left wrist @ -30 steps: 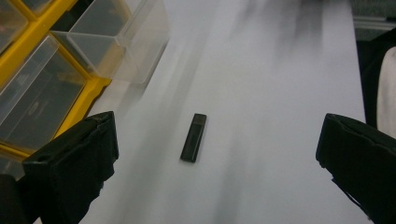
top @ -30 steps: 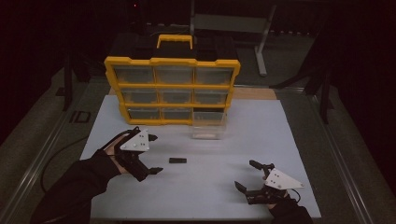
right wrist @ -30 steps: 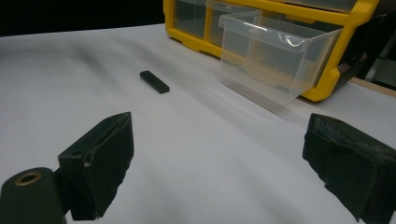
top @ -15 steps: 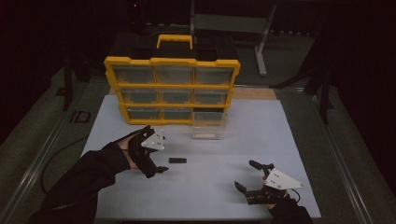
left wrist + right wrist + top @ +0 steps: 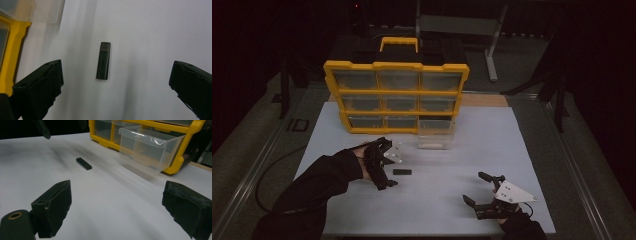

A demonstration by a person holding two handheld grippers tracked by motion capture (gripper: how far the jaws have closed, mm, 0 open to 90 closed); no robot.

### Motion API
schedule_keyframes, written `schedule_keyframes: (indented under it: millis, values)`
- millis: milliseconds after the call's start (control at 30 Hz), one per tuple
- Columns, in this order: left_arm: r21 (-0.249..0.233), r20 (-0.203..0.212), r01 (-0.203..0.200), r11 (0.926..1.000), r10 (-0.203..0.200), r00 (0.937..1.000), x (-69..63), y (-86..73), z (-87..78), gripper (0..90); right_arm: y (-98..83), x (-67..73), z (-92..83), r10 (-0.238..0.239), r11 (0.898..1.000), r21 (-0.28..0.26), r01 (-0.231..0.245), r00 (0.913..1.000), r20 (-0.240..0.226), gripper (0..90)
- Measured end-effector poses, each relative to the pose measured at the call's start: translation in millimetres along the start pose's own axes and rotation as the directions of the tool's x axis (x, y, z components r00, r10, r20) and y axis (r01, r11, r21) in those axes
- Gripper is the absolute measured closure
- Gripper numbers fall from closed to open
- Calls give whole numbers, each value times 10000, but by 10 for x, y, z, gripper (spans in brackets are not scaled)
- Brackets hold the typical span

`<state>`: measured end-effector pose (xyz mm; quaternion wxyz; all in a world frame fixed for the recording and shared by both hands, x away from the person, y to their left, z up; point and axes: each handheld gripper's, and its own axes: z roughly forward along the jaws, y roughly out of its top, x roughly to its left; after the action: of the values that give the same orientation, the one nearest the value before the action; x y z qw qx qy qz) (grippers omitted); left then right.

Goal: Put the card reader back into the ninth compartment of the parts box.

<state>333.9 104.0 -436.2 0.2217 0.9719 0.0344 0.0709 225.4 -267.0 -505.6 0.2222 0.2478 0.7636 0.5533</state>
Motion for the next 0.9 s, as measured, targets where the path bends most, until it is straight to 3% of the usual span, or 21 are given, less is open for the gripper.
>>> schedule_keyframes:
  millis: [333, 533, 667, 900]
  values:
    - [1248, 274, 98, 9921, -133, 9995, 87, 25, 223, 25, -1, -1, -1, 2, 10000, -6, -2, 10000, -1, 89]
    - [1456, 401, -81, 9893, 22, 9992, 117, 62, 301, 51, -2, 1, 2, -1, 10000, 5, 1, 10000, -21, 90]
    - [1453, 499, -197, 9892, 126, 9987, 148, 82, 342, 157, -3, -1, 0, 18, 10000, 1, -18, 10000, -21, 90]
    - [1789, 380, -282, 9835, 218, 9990, 174, 63, 446, 269, -2, 0, -1, 3, 10000, -7, -3, 10000, -26, 90]
